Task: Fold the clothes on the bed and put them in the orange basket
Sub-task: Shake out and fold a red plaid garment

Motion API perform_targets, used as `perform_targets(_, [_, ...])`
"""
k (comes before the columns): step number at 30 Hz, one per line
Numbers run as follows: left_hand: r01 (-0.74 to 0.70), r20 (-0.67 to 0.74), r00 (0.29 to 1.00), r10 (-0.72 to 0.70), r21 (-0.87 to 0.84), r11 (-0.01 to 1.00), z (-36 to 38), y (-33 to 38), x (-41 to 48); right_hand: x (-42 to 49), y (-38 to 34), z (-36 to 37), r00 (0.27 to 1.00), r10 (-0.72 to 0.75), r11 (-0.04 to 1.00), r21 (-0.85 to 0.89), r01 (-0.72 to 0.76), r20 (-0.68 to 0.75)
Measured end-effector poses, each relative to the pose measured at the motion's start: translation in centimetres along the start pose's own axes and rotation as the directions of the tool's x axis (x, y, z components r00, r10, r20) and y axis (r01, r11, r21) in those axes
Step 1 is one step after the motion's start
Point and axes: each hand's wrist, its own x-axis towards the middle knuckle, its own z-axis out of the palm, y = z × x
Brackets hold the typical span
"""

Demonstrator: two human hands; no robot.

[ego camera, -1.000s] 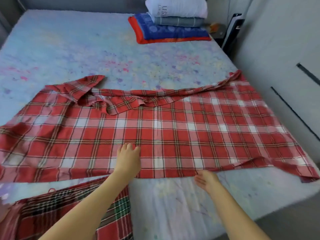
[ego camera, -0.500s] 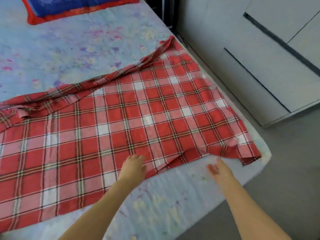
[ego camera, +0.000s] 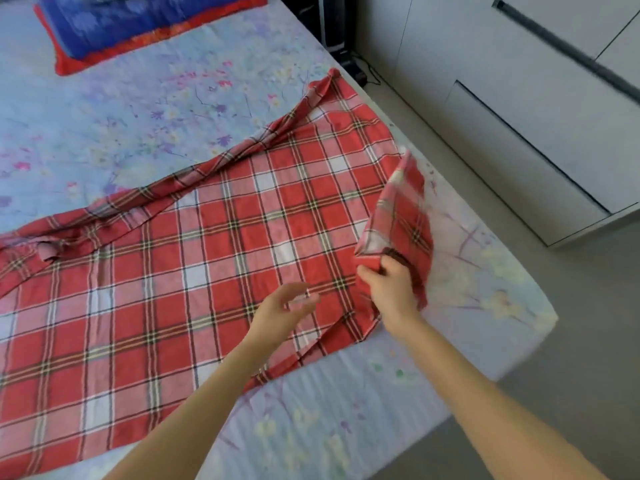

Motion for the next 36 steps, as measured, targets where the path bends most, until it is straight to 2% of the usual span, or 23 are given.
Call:
perform_targets(1, [0.101,0.037,0.995,-0.095,-0.247,0.964,-0.5,1.5,0.0,-2.1,-1.3,2.0,0.984,-0.102,0.987,-0.111,0.119,0.149])
perform_targets(2, [0.196,0.07,0.98,-0.184,-0.436,0.878,-1.1,2.7,0.3,-4.0,-2.1,3.5,0.946,-0.161,0.956,-0.193,0.22,0.281])
perform_targets(4, [0.27,0.081,0.96,-0.267,-0.508,0.818,-2.9,3.9,0.6,-6.9,-3.4,5.6,0.878,-0.192,0.895,-0.288,0.34,0.437])
perform_targets(6, [0.208,-0.061,0.966,-0.25,-0.386,0.899,-4.9,4.1,0.3,-8.5,-4.4,6.7,0.839,-0.105,0.905,-0.299,0.304,0.533])
perform_targets(7, [0.182,-0.137,0.96,-0.243,-0.354,0.918,-6.0,3.9,-0.1,-9.1,-4.9,7.1,0.831,-0.034,0.948,-0.245,0.202,0.555])
perform_targets(8, [0.18,-0.178,0.95,-0.256,-0.357,0.916,-6.9,3.6,-0.4,-9.6,-5.7,7.0,0.827,0.045,0.989,-0.141,0.041,0.56])
perform_targets(9, [0.18,-0.201,0.941,-0.274,-0.387,0.904,-8.2,3.4,-1.2,-9.9,-6.5,7.2,0.812,0.157,0.984,-0.019,-0.177,0.562])
perform_targets(11, [0.179,-0.204,0.938,-0.282,-0.413,0.893,-10.2,2.8,-2.4,-10.0,-7.3,7.7,0.722,0.377,0.809,0.173,-0.562,0.58])
perform_targets(12, [0.18,-0.192,0.94,-0.281,-0.421,0.889,-11.4,2.5,-3.2,-10.1,-7.7,8.2,0.671,0.46,0.704,0.222,-0.675,0.582])
perform_targets(13, [0.175,-0.17,0.948,-0.268,-0.425,0.888,-12.3,2.3,-3.8,-10.0,-7.8,8.8,0.63,0.519,0.618,0.256,-0.743,0.577])
perform_targets(14, [0.171,-0.148,0.955,-0.256,-0.43,0.886,-13.1,2.3,-4.7,-10.1,-8.0,9.6,0.615,0.55,0.577,0.275,-0.769,0.565])
perform_targets(18, [0.164,-0.063,0.975,-0.214,-0.447,0.879,-16.6,1.6,-7.6,-11.8,-9.0,13.1,0.576,0.61,0.462,0.345,-0.817,0.544])
perform_targets(21, [0.144,-0.047,0.981,-0.186,-0.459,0.877,-19.7,0.9,-9.9,-12.7,-9.5,15.1,0.603,0.631,0.453,0.399,-0.797,0.488])
perform_targets(24, [0.138,-0.028,0.986,-0.163,-0.406,0.904,-22.8,-0.3,-12.2,-14.5,-10.8,16.6,0.654,0.649,0.528,0.39,-0.755,0.388])
perform_targets(26, [0.142,-0.01,0.987,-0.159,-0.391,0.909,-24.8,-1.5,-13.6,-16.1,-11.7,18.0,0.707,0.593,0.632,0.321,-0.705,0.384])
perform_targets(28, [0.153,-0.01,0.985,-0.17,-0.392,0.907,-26.4,-2.6,-14.7,-17.0,-11.9,19.2,0.728,0.59,0.667,0.297,-0.683,0.348])
perform_targets(30, [0.144,-0.05,0.984,-0.174,-0.361,0.922,-28.7,-4.2,-15.9,-18.2,-12.3,20.6,0.778,0.562,0.73,0.276,-0.626,0.28])
perform_targets(36, [0.203,-0.167,0.949,-0.267,-0.325,0.924,-34.0,-8.8,-17.7,-20.5,-17.3,22.4,0.925,0.368,0.844,0.383,-0.376,0.097])
